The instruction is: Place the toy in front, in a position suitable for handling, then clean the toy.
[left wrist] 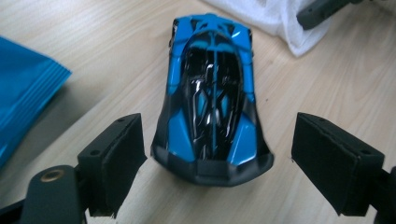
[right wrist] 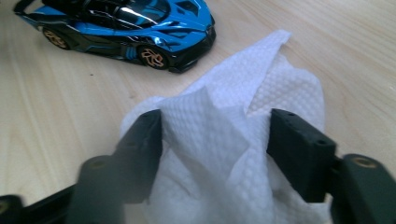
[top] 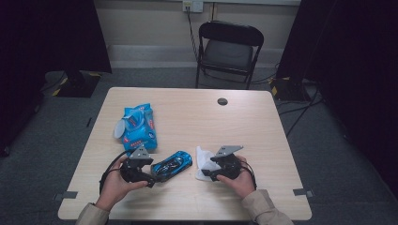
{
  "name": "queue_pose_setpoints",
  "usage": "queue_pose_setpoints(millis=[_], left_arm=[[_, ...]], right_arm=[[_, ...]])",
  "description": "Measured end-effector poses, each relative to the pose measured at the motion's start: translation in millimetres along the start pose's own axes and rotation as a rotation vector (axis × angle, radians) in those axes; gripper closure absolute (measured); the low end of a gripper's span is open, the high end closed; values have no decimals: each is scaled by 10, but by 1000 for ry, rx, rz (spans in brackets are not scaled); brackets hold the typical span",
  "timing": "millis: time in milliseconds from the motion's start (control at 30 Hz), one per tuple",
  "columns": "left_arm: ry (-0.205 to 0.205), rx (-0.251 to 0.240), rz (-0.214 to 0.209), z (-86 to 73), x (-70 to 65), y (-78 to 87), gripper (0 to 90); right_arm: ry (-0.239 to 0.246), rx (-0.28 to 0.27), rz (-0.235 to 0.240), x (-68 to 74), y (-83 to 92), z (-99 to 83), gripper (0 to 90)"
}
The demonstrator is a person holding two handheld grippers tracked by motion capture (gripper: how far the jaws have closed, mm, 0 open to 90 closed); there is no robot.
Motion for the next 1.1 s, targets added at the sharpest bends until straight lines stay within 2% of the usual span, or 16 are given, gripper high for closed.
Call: queue_pose_setpoints(millis=[67,133,233,300,367,433,567,633,867,933,1033,1100], left_arm=[[3,9,6,-43,18,-40,169],[-35,20,18,-80,25,-68,173],[-30,31,15,-114,8,-85,173],[-51,19,46,-122,22,-106,167],[-50,8,50,-119,21,-140,165],[-61,7,56,-127,21,-168,167],[-37,-18,51,-141,27,-231,165],[-52,-17,56,-146,45,-262,160],[-59,-41,50,-147,-17,-382,165],[-80,-55,56,-146,-28,-403,164],[-76,-76,49,-137,-21,-413,181],[-74,-85,45,-133,0,-403,238]], right_arm=[[4,9,-10,3,-25,-12,430],[22,13,-47,-15,-26,-23,538],[34,25,-71,-40,-15,-31,666],[18,13,-66,-49,-7,-39,758],[4,9,-60,-55,2,-49,814],[-1,12,-57,-54,5,-49,837],[-3,18,-53,-48,4,-44,855],[-11,12,-46,-56,6,-48,857],[-30,13,-31,-45,11,-44,868],[-39,6,-21,-38,17,-27,869],[-43,-6,-14,-28,34,14,870],[-47,-11,-7,-20,42,39,870]])
Point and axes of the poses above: each handheld gripper's, and its own axes: y roughly backward along the jaws, z roughly out of its top, x roughly to its left, the point moved 7 cm from there along -y, roughly forward along the jaws, and after that the axes turned 14 degrees about y, right-handed, at the moved point
